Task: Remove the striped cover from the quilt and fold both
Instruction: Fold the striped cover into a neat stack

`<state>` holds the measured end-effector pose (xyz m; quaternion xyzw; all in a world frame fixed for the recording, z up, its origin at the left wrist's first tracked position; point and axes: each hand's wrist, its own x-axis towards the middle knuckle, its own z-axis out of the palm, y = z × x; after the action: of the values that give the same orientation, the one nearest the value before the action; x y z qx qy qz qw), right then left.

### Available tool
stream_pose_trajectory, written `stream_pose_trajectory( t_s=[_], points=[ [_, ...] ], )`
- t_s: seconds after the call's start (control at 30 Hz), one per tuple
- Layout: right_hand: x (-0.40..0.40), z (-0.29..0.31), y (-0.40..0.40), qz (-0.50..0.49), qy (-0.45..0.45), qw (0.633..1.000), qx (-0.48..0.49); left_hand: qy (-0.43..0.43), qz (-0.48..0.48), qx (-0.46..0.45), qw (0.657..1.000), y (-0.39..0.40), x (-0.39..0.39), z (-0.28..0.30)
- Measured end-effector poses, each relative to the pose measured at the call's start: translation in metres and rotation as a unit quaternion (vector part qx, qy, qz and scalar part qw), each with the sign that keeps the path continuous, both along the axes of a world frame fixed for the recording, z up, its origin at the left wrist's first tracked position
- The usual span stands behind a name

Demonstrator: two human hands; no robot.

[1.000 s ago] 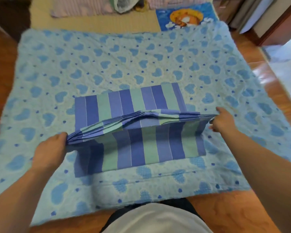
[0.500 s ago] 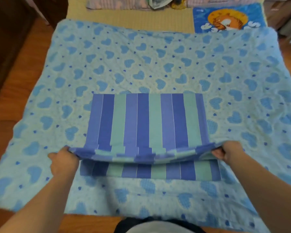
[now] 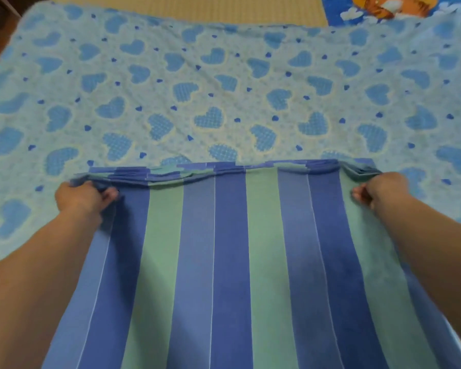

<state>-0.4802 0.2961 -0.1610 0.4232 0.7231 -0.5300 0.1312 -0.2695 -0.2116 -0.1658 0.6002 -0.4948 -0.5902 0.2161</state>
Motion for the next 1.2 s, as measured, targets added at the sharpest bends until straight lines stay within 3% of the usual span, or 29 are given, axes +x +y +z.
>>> stream_pose_trajectory(
  t_s=[0.17, 0.3, 0.37, 0.47, 0.57, 0.63, 0.7, 0.8, 0.87, 0.93, 0.97, 1.03, 1.13, 1.17, 1.2],
  points=[
    [-0.012, -0.025, -0.001, -0.065, 0.059, 0.993, -0.083, 0.01, -0.024, -0.015, 1.0, -0.018, -0.018, -0.012],
    [-0.015, -0.014, -0.017, -0.084, 0.082, 0.99, -0.083, 0.003, -0.012, 0.008, 1.0, -0.045, -0.036, -0.015],
    [-0.017, -0.016, -0.021, -0.108, 0.102, 0.985, -0.093, -0.042, -0.036, -0.002, 0.998, -0.057, -0.04, -0.028],
    [-0.019, -0.02, -0.021, -0.139, 0.136, 0.974, -0.116, -0.103, 0.017, -0.08, 0.991, -0.056, -0.045, -0.052],
    [-0.024, -0.027, -0.019, -0.164, 0.174, 0.96, -0.147, -0.045, 0.091, -0.147, 0.984, -0.044, -0.047, -0.061],
    [-0.028, -0.032, -0.017, -0.166, 0.18, 0.953, -0.177, -0.001, 0.098, -0.12, 0.988, -0.038, -0.043, -0.065],
    [-0.029, -0.039, -0.017, -0.171, 0.173, 0.952, -0.185, 0.01, 0.085, -0.109, 0.99, -0.032, -0.039, -0.066],
    [-0.027, -0.049, -0.013, -0.146, 0.188, 0.963, -0.123, 0.038, 0.054, -0.13, 0.989, -0.026, -0.04, -0.06],
    [-0.019, -0.049, -0.015, -0.061, 0.199, 0.974, -0.091, -0.017, -0.052, -0.18, 0.982, -0.017, -0.04, -0.056],
    [-0.001, -0.039, -0.03, 0.095, 0.229, 0.968, 0.027, -0.144, -0.194, -0.293, 0.925, 0.007, -0.038, -0.048],
    [0.014, -0.037, -0.042, 0.185, 0.252, 0.943, 0.118, -0.171, -0.258, -0.358, 0.881, 0.028, -0.035, -0.046],
    [0.056, -0.043, -0.08, 0.381, 0.302, 0.838, 0.249, -0.167, -0.402, -0.456, 0.776, 0.088, -0.03, -0.045],
    [0.118, -0.068, -0.136, 0.611, 0.347, 0.624, 0.343, -0.183, -0.641, -0.53, 0.525, 0.165, -0.024, -0.063],
    [0.12, -0.077, -0.143, 0.649, 0.326, 0.578, 0.372, -0.212, -0.668, -0.527, 0.481, 0.167, -0.026, -0.073],
    [0.109, -0.085, -0.142, 0.665, 0.291, 0.561, 0.399, -0.243, -0.666, -0.521, 0.475, 0.157, -0.035, -0.083]
  ],
)
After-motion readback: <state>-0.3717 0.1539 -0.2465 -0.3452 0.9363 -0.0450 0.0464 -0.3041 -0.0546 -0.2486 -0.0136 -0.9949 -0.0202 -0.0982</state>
